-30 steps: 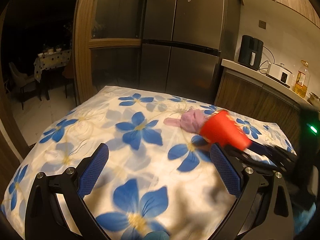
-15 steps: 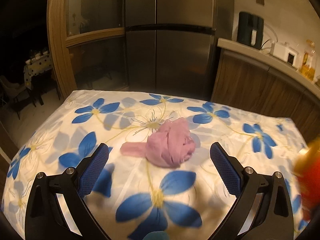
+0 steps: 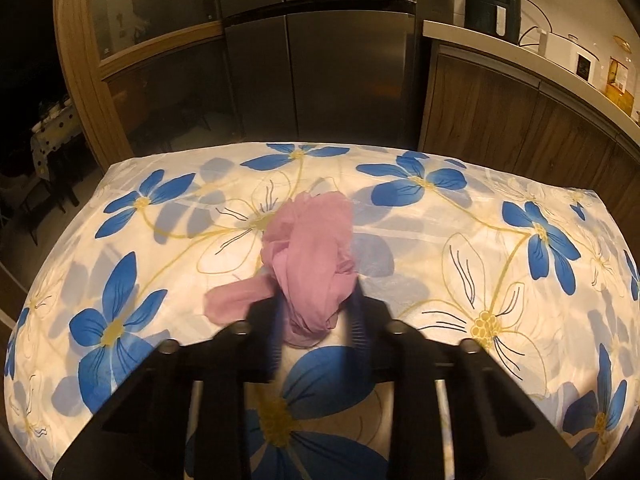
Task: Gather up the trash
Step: 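Grasp the last pink bag with the left tool while the right tool holds the cup, then carry the pink bag and red cup over the trash bin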
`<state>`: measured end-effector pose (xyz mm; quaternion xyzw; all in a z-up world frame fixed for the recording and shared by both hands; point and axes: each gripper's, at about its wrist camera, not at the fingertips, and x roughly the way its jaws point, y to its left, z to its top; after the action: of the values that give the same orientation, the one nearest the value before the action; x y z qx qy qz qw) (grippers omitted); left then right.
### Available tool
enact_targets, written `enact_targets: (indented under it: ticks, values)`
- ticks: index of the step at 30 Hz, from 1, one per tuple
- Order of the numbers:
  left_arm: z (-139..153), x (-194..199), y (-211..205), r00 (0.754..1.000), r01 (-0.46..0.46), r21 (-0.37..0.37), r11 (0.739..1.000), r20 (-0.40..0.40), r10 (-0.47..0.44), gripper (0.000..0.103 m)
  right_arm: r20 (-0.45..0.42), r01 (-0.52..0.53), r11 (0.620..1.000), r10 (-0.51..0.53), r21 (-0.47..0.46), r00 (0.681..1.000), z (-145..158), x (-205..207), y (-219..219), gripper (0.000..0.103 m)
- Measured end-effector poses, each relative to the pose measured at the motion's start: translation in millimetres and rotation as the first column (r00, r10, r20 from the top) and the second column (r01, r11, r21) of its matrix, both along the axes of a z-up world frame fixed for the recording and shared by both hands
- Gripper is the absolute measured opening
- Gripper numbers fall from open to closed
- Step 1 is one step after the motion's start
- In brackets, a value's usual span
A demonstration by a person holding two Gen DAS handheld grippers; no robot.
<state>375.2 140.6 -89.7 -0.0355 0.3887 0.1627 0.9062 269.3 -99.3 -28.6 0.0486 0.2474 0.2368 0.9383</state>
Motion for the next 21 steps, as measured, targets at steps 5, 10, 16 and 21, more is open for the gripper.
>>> enact_targets:
  ticks: [5, 10, 16, 21]
  values:
    - [6, -12, 1, 0.999, 0.000, -0.034, 0.999, 0.036, 0.001, 0.011, 0.003, 0.010, 1.000, -0.010, 0.009, 1.000, 2, -5, -7, 0.056]
    - [26, -39, -24, 0.993, 0.053, -0.043, 0.998, 0.107, -0.048, 0.010, 0.013, 0.041, 0.999, -0.042, 0.033, 0.999, 9, -13, -23, 0.056]
    - [55, -71, -84, 0.964, 0.188, -0.050, 0.981, 0.201, -0.175, 0.010, 0.039, 0.099, 0.993, -0.101, 0.056, 0.994, 20, -27, -55, 0.056]
    - [75, -86, -138, 0.924, 0.310, -0.084, 0.947, 0.260, -0.280, 0.010, 0.056, 0.166, 0.984, -0.170, 0.068, 0.984, 27, -40, -94, 0.056]
